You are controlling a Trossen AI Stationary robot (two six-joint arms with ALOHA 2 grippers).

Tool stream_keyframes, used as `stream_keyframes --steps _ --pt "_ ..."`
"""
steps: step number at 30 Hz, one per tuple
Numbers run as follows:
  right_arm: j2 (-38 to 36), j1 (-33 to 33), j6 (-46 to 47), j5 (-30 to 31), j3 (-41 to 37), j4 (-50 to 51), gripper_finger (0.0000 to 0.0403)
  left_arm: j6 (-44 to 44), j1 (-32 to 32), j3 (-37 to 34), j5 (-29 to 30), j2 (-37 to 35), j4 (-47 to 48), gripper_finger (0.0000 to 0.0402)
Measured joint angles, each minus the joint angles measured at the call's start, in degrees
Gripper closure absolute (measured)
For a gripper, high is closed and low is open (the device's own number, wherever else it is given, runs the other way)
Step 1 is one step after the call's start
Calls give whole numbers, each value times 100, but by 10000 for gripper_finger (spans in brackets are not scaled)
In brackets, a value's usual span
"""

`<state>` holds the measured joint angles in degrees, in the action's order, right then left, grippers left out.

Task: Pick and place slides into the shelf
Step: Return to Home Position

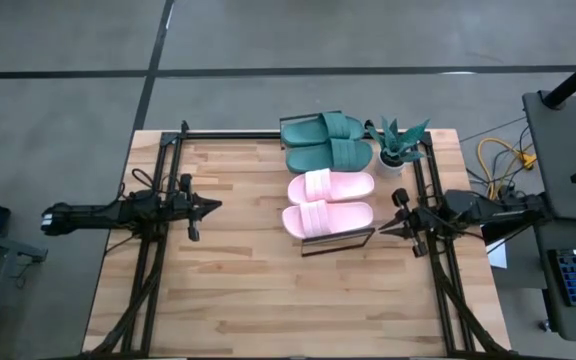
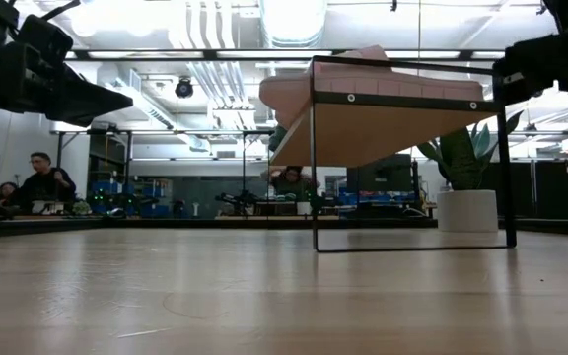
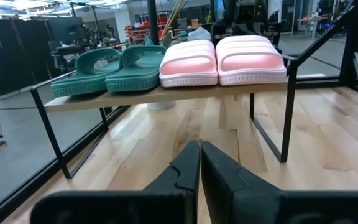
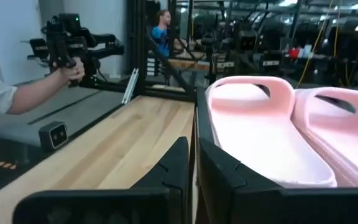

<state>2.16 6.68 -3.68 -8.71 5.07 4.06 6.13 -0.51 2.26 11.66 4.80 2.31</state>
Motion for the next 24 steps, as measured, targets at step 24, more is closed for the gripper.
stream_keyframes --steps 24 --pt "-207 31 4 258 -219 113 376 -136 0 -4 -197 67 -27 402"
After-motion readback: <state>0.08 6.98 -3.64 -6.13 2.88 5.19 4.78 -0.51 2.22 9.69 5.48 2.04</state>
